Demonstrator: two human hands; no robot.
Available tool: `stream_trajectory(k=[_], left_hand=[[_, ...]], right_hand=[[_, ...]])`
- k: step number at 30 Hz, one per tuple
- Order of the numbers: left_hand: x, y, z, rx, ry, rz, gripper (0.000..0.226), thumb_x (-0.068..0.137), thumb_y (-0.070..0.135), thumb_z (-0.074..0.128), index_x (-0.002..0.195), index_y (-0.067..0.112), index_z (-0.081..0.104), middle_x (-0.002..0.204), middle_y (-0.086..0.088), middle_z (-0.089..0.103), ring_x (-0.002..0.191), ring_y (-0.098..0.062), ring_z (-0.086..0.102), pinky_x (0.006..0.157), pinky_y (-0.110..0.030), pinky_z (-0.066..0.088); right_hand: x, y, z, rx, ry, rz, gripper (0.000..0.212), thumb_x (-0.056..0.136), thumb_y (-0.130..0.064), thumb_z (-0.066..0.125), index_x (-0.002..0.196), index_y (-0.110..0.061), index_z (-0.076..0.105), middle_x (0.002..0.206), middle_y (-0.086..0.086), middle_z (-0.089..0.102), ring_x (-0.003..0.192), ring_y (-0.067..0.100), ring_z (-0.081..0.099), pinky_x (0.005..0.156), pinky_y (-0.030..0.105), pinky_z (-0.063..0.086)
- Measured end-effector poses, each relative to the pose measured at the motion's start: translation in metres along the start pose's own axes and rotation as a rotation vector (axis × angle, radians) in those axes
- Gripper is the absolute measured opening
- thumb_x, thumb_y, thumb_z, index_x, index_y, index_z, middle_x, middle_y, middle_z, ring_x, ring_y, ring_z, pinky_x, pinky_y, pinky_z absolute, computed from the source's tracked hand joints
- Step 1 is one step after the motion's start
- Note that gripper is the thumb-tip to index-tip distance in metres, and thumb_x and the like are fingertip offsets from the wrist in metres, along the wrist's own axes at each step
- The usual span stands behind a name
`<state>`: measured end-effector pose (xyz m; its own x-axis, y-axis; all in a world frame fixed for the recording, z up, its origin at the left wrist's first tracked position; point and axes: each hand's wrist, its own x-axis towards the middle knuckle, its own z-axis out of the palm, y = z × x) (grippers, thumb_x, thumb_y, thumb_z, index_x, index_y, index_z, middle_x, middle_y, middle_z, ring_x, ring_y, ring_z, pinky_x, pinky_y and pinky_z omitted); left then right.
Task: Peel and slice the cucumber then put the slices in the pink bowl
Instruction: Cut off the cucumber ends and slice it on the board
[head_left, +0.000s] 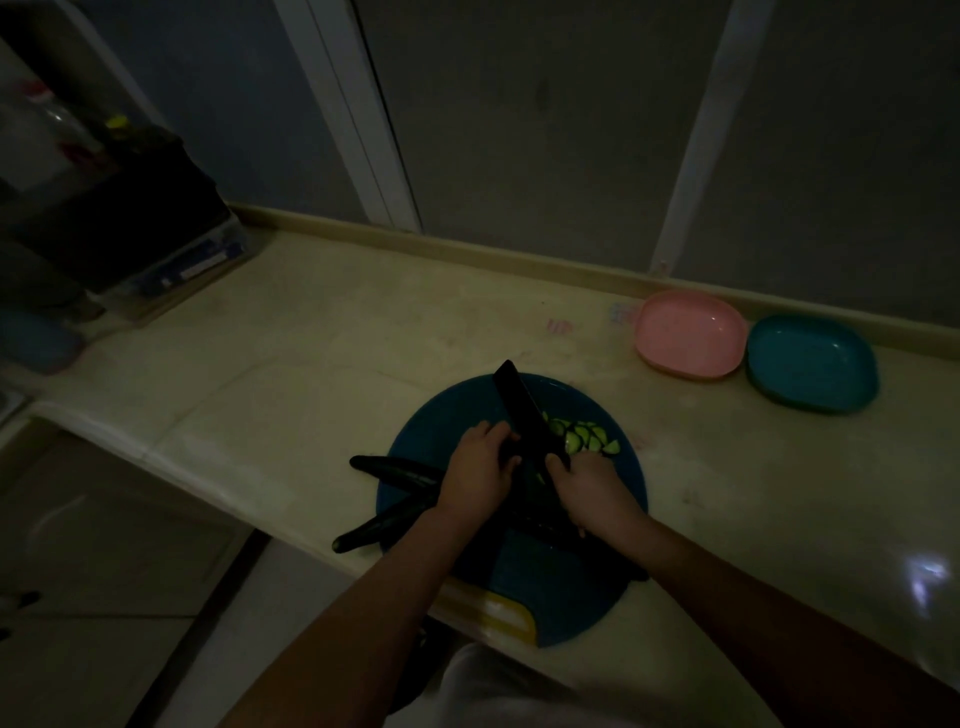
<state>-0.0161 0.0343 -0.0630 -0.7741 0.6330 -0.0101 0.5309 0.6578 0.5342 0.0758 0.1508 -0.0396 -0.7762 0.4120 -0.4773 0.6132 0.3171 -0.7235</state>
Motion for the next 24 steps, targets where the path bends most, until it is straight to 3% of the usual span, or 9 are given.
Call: stream_trajectory(k=[8,16,24], left_hand=[[0.001,-0.002,-0.003,-0.044,-0.017,0.001,0.020,0.087,0.012,0.061,0.107,0.010,0.058,0.103,-0.008,0.055,0.097,-0.020,0.051,0.071,-0.021,0.034],[-0.002,-0.009,-0.008,-0.068,-0.034,-0.006,0.019,0.087,0.012,0.060,0.106,0.008,0.057,0.103,-0.010,0.054,0.097,-0.023,0.052,0.079,-0.032,0.044],[-0.001,0.008,0.003,-0.060,-0.014,-0.026,0.019,0.089,0.013,0.058,0.107,0.008,0.057,0.104,-0.011,0.052,0.099,-0.024,0.050,0.079,-0.033,0.044]], right_hand=[[0.004,-0.009,0.016,-0.085,0.036,-0.002,0.044,0.100,-0.028,0.038,0.058,-0.014,0.040,0.057,0.004,0.043,0.047,0.014,0.042,0.035,0.022,0.033],[-0.002,0.002,0.001,-0.226,0.073,-0.022,0.049,0.100,-0.029,0.038,0.054,-0.013,0.037,0.053,0.001,0.039,0.045,0.010,0.035,0.038,0.023,0.024],[-0.001,0.004,-0.016,-0.162,0.124,-0.066,0.040,0.098,-0.031,0.042,0.070,-0.006,0.053,0.060,0.006,0.050,0.051,0.018,0.048,0.048,0.027,0.039]])
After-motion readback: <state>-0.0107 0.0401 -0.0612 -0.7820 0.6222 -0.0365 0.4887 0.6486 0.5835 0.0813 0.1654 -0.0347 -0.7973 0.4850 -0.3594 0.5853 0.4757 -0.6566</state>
